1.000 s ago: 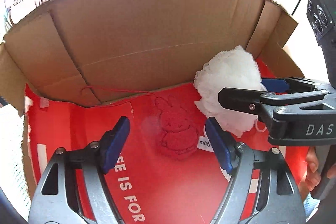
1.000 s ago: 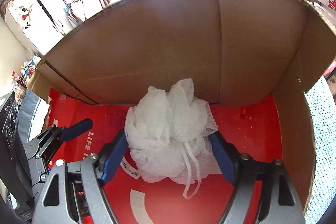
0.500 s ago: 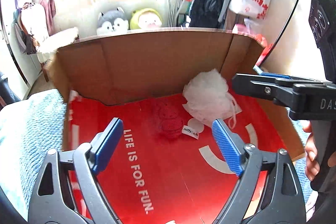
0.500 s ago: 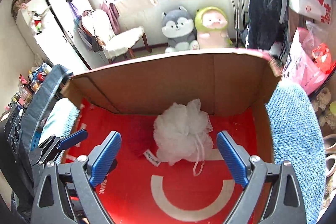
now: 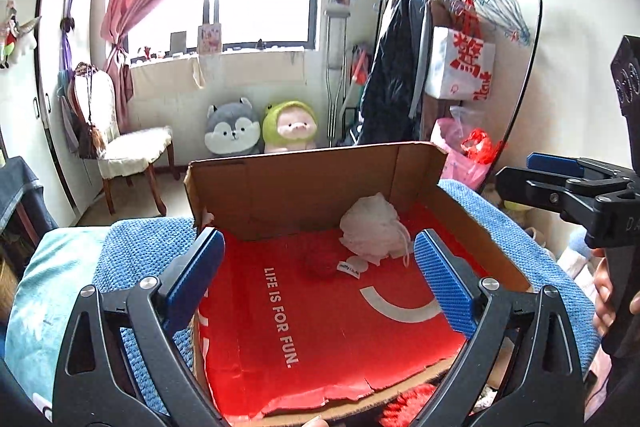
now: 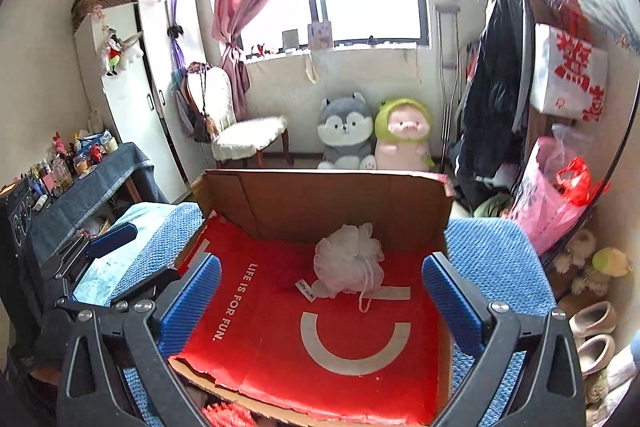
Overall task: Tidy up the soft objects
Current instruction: 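Move both tools back out of the box toward the remaining items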
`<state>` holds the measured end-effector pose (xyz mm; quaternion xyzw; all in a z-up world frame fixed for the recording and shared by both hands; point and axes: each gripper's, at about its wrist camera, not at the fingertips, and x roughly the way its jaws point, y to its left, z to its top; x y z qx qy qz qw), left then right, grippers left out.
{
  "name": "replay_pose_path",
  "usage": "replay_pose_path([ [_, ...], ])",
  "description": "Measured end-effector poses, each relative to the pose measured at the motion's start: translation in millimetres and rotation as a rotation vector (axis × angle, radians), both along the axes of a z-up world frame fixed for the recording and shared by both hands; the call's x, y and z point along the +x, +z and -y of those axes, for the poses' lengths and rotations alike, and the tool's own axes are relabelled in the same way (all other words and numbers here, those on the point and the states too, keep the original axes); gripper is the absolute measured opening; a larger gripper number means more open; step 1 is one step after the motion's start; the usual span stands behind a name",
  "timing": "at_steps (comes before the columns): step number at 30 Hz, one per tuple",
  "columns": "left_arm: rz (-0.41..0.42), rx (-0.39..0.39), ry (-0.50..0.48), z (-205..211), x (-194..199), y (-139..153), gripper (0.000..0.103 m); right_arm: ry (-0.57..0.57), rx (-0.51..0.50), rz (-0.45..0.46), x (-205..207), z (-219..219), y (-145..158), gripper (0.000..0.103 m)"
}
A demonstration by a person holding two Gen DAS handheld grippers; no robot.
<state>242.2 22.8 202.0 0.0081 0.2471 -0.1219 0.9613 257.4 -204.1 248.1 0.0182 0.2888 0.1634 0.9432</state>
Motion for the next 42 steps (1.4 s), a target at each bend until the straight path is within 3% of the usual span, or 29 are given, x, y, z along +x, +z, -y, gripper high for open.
replay_pose_path([
  [9,0.173,-0.011,0.025,-8.0,-83.6,11.2,0.102,-0.038,-0.028,0.164,-89.1,11.5,3.1,0.103],
  [21,0.238,-0.044,0.032,-7.9,-158.6,-19.7,0.102,-0.068,-0.051,0.304,-176.1,10.6,-40.6,0.103],
  [33,0.237,-0.033,0.106,-6.6,-200.5,-83.5,0.102,-0.130,-0.032,0.259,-213.1,16.0,-116.1,0.103],
  [42,0.240,0.022,0.110,1.2,-217.4,-119.3,0.102,-0.183,-0.046,0.217,-226.3,12.4,-168.3,0.103],
])
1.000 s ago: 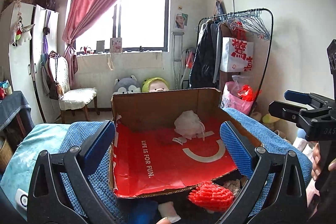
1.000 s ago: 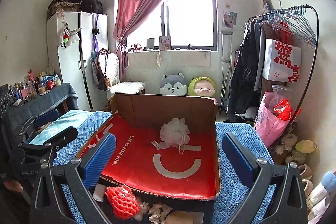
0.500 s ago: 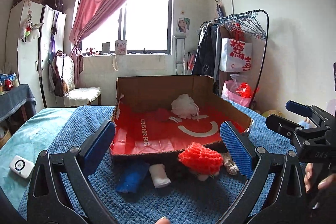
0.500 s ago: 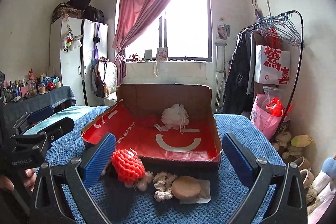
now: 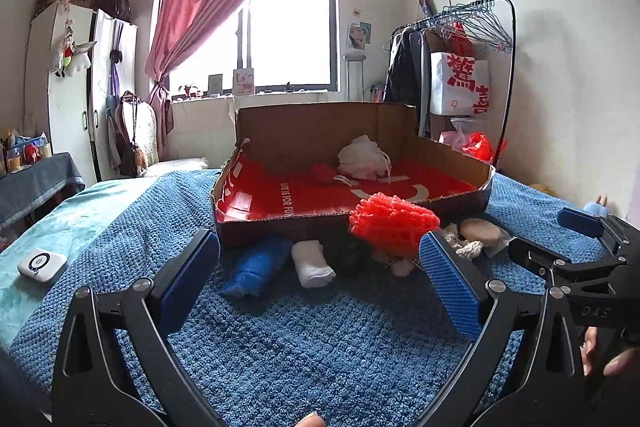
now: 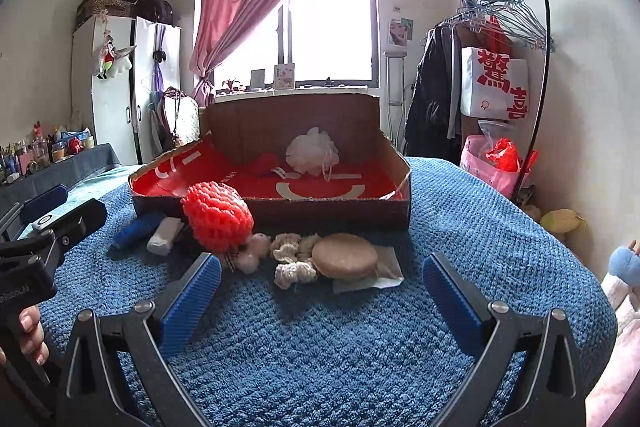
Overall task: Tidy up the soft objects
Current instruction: 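Move both tools back out of the box toward the remaining items, then grasp the blue rolled cloth with left while right grasps the round tan sponge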
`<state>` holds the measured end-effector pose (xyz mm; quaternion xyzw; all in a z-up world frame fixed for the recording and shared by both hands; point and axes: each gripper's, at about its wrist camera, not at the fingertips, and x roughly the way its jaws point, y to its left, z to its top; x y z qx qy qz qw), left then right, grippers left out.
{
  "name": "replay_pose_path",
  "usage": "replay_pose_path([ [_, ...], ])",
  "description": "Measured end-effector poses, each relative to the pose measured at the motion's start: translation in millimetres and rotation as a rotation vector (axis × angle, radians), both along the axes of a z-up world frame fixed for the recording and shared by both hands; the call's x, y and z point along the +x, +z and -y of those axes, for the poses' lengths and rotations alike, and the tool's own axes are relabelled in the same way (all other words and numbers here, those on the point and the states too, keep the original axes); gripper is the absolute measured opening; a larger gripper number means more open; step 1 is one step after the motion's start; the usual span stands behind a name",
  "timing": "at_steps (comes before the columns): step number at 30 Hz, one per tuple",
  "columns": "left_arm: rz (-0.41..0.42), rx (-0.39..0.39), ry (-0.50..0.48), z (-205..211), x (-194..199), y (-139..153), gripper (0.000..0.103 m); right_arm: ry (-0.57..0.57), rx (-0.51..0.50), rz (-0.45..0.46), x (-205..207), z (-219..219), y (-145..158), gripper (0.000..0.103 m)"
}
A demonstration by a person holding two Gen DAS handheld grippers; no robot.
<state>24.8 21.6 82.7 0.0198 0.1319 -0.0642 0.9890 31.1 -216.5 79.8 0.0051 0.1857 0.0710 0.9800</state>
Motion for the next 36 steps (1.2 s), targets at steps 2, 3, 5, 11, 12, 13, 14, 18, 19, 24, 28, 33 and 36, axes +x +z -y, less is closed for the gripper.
replay_pose_path([
  [2,-0.004,0.015,0.002,2.8,-2.4,-7.8,0.102,-0.003,0.017,-0.017,-0.7,1.1,-8.2,0.103],
  [3,-0.017,0.013,-0.003,3.3,-2.1,-11.3,0.102,-0.005,0.023,-0.024,-1.4,1.2,-12.1,0.103],
  [5,-0.044,0.000,-0.010,3.3,-0.1,-16.7,0.102,-0.012,0.017,-0.036,-1.7,0.7,-17.6,0.103],
  [11,-0.098,-0.007,-0.006,4.2,5.4,-28.7,0.102,-0.018,0.023,-0.068,-0.8,3.0,-25.8,0.103],
  [12,-0.105,-0.008,-0.006,4.2,6.2,-29.2,0.102,-0.018,0.025,-0.070,-0.8,3.6,-26.2,0.103],
  [13,-0.113,-0.011,-0.007,4.0,7.1,-30.0,0.102,-0.020,0.025,-0.071,-0.8,4.1,-26.5,0.103],
  [14,-0.121,-0.014,-0.008,3.8,8.2,-30.4,0.102,-0.019,0.024,-0.073,-0.8,4.3,-26.6,0.103],
  [18,-0.153,-0.023,-0.008,1.1,12.8,-30.2,0.102,-0.013,0.024,-0.088,1.5,4.4,-27.3,0.103],
  [19,-0.157,-0.024,-0.005,0.1,14.0,-29.1,0.102,-0.012,0.024,-0.094,2.8,4.4,-27.1,0.103],
  [24,-0.192,-0.036,-0.002,-7.3,25.2,-19.6,0.102,-0.009,0.050,-0.131,15.3,10.0,-21.3,0.103],
  [28,-0.240,-0.045,-0.016,-15.2,41.3,-12.1,0.102,-0.015,0.062,-0.164,30.5,14.4,-15.2,0.103],
  [33,-0.294,-0.031,-0.031,-27.1,61.8,-4.2,0.102,-0.011,0.072,-0.238,55.4,19.6,-7.2,0.103],
  [36,-0.326,-0.006,-0.035,-33.6,76.1,-2.1,0.102,-0.009,0.067,-0.284,70.0,21.9,-4.8,0.103],
])
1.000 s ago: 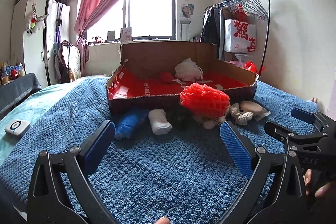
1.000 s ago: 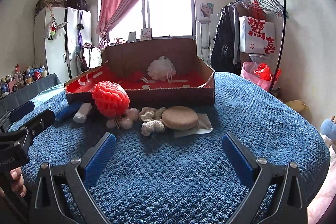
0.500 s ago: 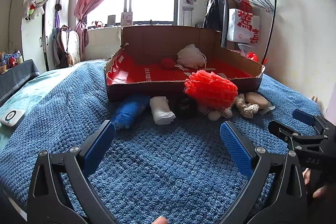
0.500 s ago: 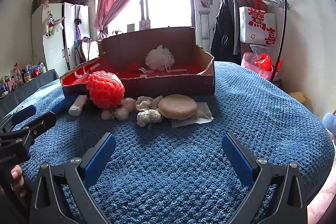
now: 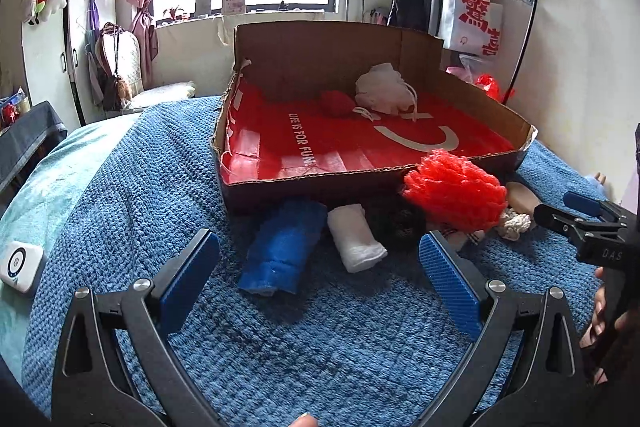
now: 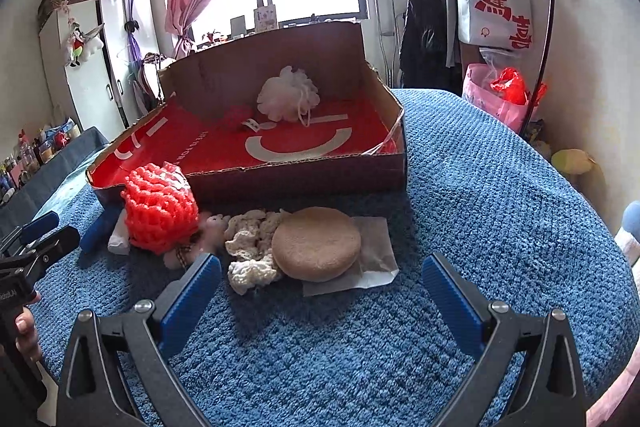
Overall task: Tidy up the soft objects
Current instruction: 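Grasp the blue rolled cloth with left while right grasps the round tan sponge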
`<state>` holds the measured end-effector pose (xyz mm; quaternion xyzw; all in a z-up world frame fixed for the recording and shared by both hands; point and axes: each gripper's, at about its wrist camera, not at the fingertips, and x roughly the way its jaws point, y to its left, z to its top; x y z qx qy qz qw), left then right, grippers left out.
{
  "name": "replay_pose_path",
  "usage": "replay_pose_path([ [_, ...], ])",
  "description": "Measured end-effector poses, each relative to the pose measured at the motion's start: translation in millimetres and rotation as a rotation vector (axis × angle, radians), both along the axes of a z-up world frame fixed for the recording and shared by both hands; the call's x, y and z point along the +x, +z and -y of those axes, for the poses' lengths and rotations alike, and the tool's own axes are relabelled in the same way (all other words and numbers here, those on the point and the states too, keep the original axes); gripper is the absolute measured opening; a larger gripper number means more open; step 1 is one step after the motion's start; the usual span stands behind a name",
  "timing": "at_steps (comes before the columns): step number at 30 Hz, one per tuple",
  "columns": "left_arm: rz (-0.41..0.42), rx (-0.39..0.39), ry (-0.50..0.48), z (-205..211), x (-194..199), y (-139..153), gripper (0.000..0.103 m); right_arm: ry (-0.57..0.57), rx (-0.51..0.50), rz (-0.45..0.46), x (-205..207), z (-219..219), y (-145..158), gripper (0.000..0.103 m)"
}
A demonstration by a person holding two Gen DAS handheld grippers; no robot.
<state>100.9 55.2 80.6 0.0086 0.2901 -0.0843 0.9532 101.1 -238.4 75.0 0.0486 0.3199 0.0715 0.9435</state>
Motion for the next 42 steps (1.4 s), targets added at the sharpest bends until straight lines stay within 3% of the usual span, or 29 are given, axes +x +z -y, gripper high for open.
replay_pose_path([
  [7,-0.091,0.029,-0.004,-16.4,28.0,-6.1,0.102,0.036,0.018,-0.105,28.0,4.6,-3.2,0.103],
  [13,-0.152,0.079,-0.025,-14.9,43.1,-18.0,0.101,0.043,-0.016,-0.139,39.5,0.5,-7.6,0.089],
  [16,-0.194,0.064,-0.049,-14.9,49.9,-24.3,0.082,0.058,-0.030,-0.144,41.2,-2.7,-9.5,0.074],
  [18,-0.236,0.026,-0.095,-15.6,55.4,-29.3,0.058,0.071,-0.024,-0.141,41.4,-3.5,-9.6,0.061],
  [19,-0.250,0.010,-0.110,-16.2,56.9,-30.9,0.056,0.076,-0.023,-0.136,40.5,-3.6,-9.1,0.057],
  [20,-0.253,0.000,-0.118,-16.6,56.8,-31.2,0.049,0.078,-0.023,-0.131,39.8,-3.5,-8.6,0.053],
  [21,-0.248,-0.003,-0.121,-16.7,55.8,-30.5,0.035,0.077,-0.019,-0.125,39.0,-2.8,-7.5,0.053],
  [22,-0.241,-0.001,-0.121,-16.5,54.2,-29.4,0.033,0.076,-0.016,-0.121,38.3,-2.5,-6.3,0.053],
  [42,-0.189,-0.003,-0.117,-17.5,36.0,-10.4,0.033,0.103,-0.028,-0.055,26.9,-4.6,12.4,0.053],
])
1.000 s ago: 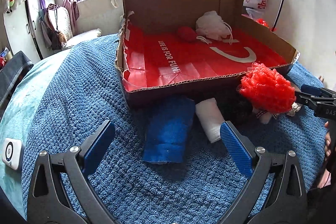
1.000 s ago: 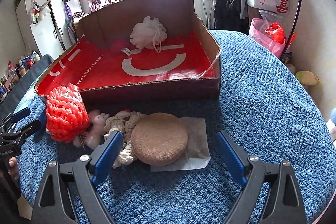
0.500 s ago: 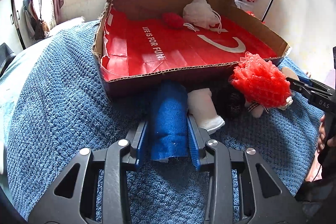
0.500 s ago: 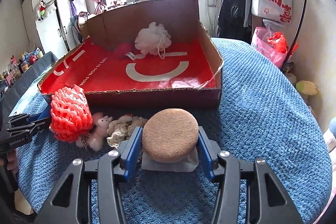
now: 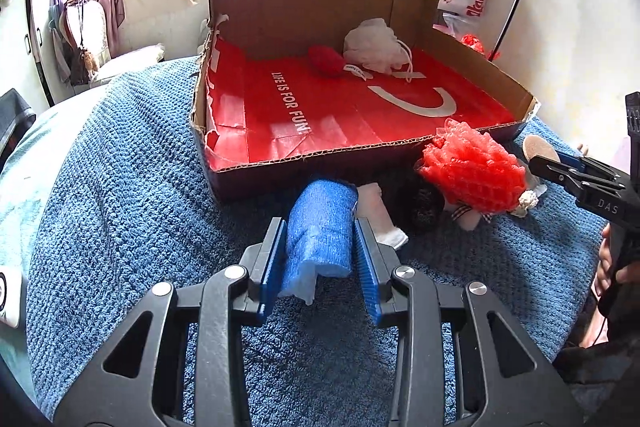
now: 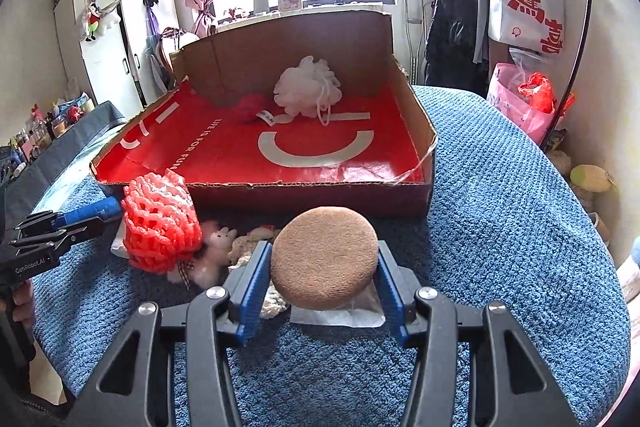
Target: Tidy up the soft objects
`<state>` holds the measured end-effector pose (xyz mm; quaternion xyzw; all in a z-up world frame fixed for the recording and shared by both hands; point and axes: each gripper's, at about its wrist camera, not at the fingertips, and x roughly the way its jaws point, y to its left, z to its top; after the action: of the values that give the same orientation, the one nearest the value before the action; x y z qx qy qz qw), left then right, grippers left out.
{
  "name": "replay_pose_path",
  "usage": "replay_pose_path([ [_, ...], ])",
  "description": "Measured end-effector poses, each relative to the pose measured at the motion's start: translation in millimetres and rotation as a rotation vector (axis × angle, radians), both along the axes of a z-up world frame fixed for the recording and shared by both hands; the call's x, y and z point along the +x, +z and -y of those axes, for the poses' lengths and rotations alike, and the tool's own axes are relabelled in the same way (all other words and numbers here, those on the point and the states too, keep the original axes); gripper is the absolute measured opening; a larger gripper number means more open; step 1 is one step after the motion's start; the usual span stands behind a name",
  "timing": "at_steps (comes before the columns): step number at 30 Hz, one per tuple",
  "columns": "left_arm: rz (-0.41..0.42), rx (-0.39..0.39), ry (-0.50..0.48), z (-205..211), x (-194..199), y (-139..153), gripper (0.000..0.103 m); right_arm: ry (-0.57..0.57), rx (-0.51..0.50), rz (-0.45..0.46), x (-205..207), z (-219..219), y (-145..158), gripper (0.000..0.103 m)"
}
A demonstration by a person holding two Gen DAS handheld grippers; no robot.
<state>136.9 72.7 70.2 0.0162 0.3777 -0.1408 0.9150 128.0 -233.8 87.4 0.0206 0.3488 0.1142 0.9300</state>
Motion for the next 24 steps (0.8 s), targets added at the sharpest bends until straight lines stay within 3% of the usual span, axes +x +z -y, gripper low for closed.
replay_pose_path([
  [13,0.070,-0.015,-0.020,1.8,-8.7,21.8,0.033,0.005,0.009,0.037,-2.9,0.3,11.1,0.053],
  [20,0.034,-0.003,-0.023,1.6,-10.5,9.9,0.033,0.011,0.018,0.024,-3.0,0.4,7.6,0.053],
  [22,0.019,-0.012,-0.029,1.2,-13.7,5.2,0.043,0.011,0.021,0.012,-3.1,1.4,4.3,0.054],
  [23,0.009,-0.013,-0.028,1.2,-14.8,2.6,0.064,0.011,0.026,0.005,-3.4,2.1,2.6,0.054],
  [24,0.004,-0.013,-0.021,1.1,-16.3,0.6,0.070,0.013,0.033,-0.003,-3.8,2.9,0.6,0.054],
])
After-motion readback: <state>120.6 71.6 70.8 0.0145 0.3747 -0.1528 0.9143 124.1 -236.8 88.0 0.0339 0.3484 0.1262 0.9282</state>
